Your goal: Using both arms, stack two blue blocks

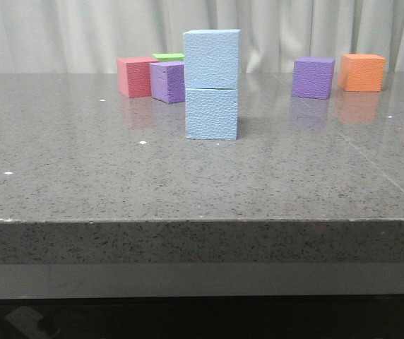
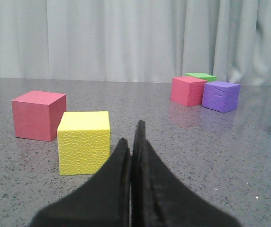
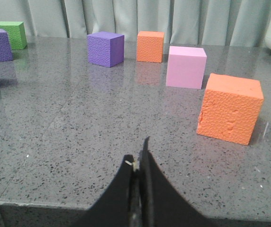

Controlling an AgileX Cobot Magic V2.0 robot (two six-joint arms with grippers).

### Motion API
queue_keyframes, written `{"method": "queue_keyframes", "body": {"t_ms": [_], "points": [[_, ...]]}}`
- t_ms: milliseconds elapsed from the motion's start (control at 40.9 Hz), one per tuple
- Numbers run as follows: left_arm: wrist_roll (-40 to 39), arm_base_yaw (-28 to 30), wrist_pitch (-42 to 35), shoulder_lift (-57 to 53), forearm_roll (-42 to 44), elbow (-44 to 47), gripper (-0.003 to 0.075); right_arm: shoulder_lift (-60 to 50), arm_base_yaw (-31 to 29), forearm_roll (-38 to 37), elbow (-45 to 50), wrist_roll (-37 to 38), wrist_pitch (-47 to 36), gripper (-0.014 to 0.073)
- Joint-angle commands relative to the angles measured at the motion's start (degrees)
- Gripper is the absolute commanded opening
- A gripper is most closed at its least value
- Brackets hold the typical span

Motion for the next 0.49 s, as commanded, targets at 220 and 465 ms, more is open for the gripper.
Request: {"method": "queue_keyframes", "body": {"t_ms": [220, 465], "points": [[-0.49, -0.02, -4.72, -1.01, 0.00, 0.09, -0.0020, -1.20, 1.97, 0.33, -0.37, -0.29, -4.67, -0.0067], [-0.49, -0.02, -4.72, -1.01, 0.00, 0.09, -0.0020, -1.14, 1.96, 0.33, -0.37, -0.29, -4.55, -0.0067]]}}
